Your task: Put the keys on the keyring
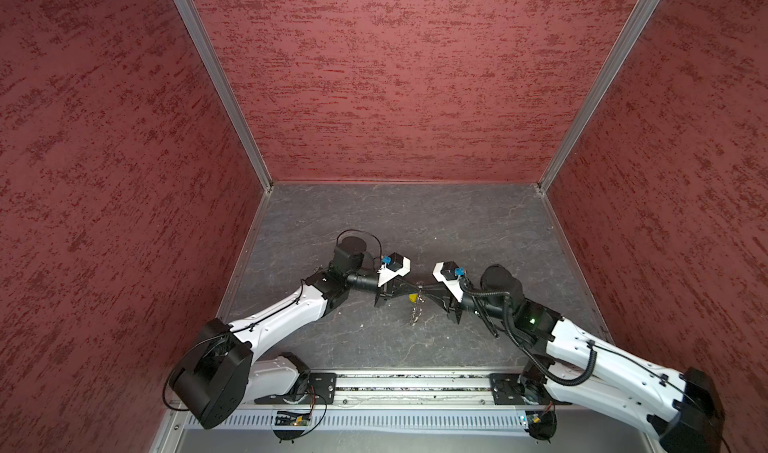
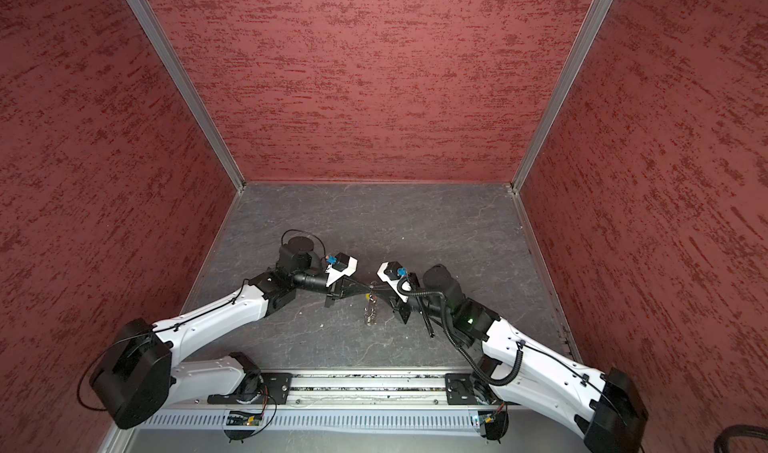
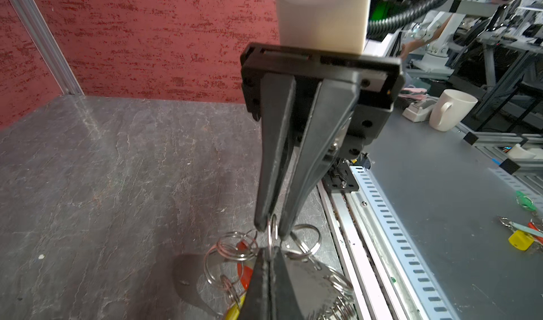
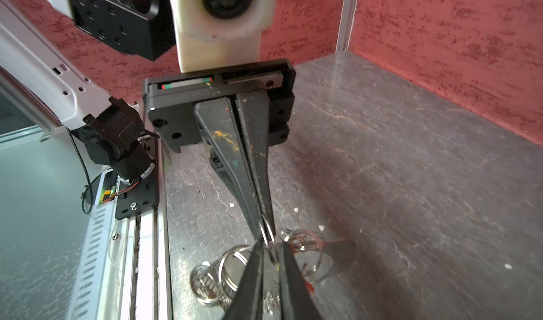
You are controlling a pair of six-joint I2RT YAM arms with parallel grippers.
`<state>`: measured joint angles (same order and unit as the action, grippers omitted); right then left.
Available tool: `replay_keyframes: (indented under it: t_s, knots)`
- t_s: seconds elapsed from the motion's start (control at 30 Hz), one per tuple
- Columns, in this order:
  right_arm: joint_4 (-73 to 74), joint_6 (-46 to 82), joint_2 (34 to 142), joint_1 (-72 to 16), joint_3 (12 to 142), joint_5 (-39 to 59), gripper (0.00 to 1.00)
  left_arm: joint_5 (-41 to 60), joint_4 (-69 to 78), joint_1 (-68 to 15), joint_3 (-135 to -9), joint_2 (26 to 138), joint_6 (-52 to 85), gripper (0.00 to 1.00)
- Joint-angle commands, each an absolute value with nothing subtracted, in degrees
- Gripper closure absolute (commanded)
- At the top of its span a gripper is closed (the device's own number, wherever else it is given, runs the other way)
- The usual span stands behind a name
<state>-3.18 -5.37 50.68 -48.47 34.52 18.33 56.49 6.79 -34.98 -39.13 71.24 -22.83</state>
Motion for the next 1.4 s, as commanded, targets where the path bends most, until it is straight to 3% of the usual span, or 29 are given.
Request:
replay_keyframes:
  t_s: [0.0, 0.2, 1.0, 1.37]
  knots:
    - [-15.35, -9.77, 51.51, -48.25, 39.96, 16.39, 0.81, 53.8, 0.04, -35.17, -41.52, 70.48, -28.13, 1.0]
    - [-22.41, -13.57, 53.54, -48.3, 43.94, 18.44, 0.8, 54.9, -3.79, -35.51, -43.16, 71.28, -30.06, 1.0]
    - [-17.34, -14.43, 56.33, -48.34, 43.13, 22.24, 0.84, 59.77, -8.98, -36.54, -45.97, 74.27, -31.86, 1.0]
    - [-16.42, -12.1, 56.22, -48.34, 42.85, 20.92, 1.0, 57.45, -5.61, -36.61, -44.55, 73.25, -29.99, 1.0]
